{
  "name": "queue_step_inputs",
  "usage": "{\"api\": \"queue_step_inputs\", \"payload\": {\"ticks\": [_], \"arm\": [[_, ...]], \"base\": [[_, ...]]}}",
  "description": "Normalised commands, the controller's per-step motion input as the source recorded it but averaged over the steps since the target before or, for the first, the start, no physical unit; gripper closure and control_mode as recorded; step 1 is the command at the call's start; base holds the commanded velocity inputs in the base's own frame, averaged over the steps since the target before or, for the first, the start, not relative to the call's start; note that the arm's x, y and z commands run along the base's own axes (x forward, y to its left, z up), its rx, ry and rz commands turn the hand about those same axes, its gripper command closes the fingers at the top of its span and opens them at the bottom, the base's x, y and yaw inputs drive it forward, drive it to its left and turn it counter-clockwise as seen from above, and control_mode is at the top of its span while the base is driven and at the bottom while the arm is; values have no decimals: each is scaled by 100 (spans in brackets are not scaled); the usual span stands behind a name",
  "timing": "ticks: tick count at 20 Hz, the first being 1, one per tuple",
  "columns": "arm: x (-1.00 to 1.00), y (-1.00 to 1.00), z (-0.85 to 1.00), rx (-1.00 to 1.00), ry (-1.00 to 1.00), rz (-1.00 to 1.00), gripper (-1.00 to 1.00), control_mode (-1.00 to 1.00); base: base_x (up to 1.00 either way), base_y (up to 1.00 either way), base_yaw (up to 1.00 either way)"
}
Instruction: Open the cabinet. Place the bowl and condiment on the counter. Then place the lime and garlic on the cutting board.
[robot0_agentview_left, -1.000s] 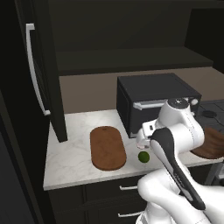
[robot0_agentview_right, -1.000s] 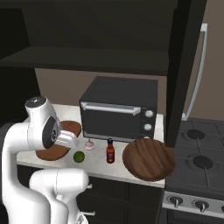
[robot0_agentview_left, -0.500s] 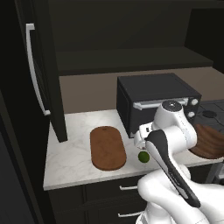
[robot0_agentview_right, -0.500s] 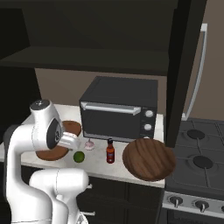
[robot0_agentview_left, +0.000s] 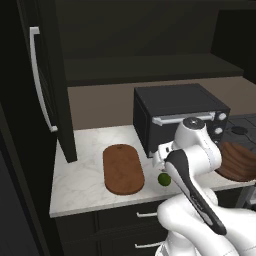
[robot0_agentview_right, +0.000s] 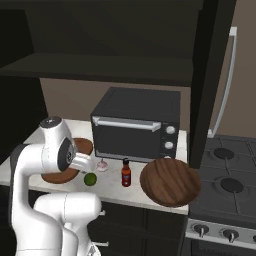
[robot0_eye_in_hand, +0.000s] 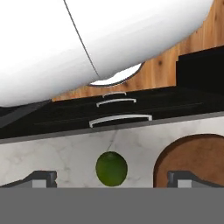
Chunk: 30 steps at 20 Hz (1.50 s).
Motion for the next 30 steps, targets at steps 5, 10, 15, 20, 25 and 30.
{"api": "queue_step_inputs", "payload": {"ticks": [5, 10, 15, 20, 25, 30], "arm": [[11, -8, -20, 1, 0, 0, -100, -100], [14, -6, -26, 0, -1, 0, -100, -100], [18, 0, -28, 0, -1, 0, -100, -100], [19, 0, -26, 0, -1, 0, -100, -100], [16, 0, -23, 0, 0, 0, -100, -100], [15, 0, -22, 0, 0, 0, -100, -100]], "base": [[0, 0, 0], [0, 0, 0], [0, 0, 0], [0, 0, 0], [0, 0, 0], [0, 0, 0]]}}
